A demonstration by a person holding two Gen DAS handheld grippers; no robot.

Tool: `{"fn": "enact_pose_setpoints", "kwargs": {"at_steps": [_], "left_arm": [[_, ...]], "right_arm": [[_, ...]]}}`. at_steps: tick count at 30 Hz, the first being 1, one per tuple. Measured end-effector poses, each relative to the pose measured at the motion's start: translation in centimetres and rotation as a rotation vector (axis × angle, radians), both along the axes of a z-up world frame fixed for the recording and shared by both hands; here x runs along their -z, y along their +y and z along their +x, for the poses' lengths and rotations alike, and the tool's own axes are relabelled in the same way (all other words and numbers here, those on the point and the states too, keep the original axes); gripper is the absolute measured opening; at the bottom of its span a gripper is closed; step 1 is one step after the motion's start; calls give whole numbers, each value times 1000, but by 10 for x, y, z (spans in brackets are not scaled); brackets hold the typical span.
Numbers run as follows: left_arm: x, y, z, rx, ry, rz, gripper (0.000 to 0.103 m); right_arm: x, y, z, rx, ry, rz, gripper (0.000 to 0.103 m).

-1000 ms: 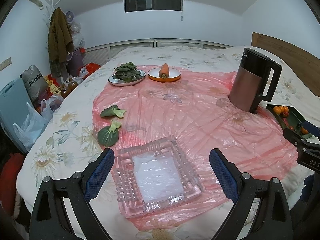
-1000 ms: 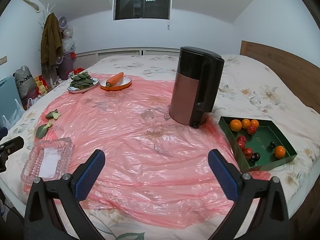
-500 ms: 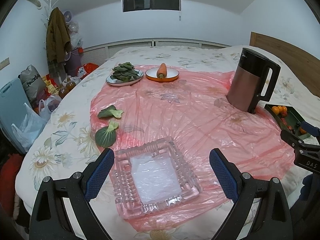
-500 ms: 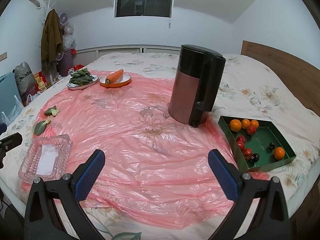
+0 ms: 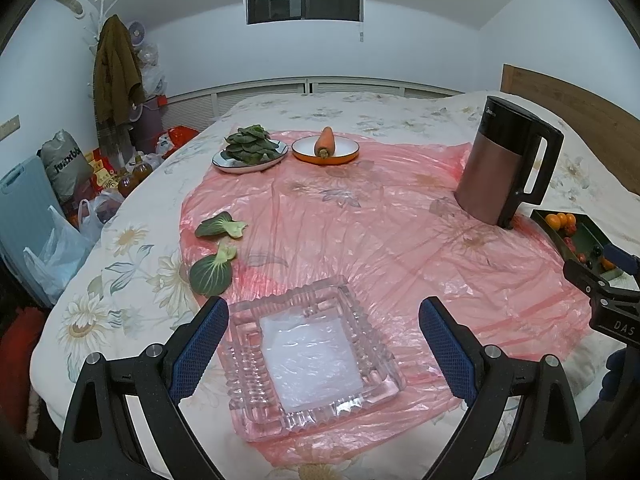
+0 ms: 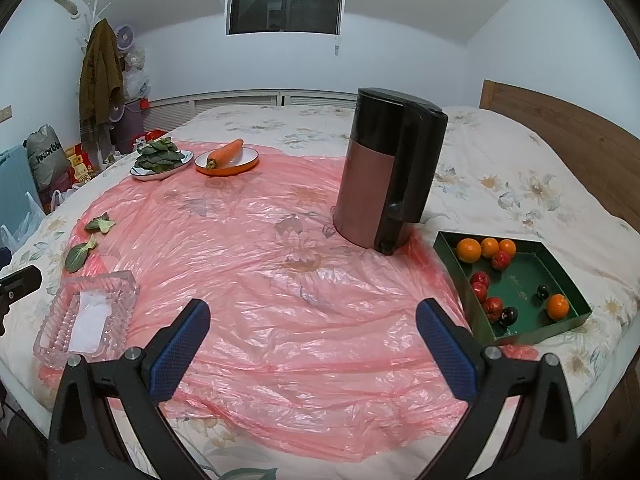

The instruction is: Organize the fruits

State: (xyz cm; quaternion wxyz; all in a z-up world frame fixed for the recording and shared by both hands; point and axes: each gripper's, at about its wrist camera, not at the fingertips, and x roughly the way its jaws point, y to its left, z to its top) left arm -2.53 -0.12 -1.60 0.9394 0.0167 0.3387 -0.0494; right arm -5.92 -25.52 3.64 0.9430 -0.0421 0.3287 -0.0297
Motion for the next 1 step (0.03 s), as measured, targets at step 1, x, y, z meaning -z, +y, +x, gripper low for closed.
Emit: {"fn": "enact_pose_setpoints", "kwargs": {"at_steps": [1], "left_arm": [[0, 0, 0, -2, -1, -1, 94]], "right_arm": [[0, 0, 0, 1, 0, -1, 103]]}}
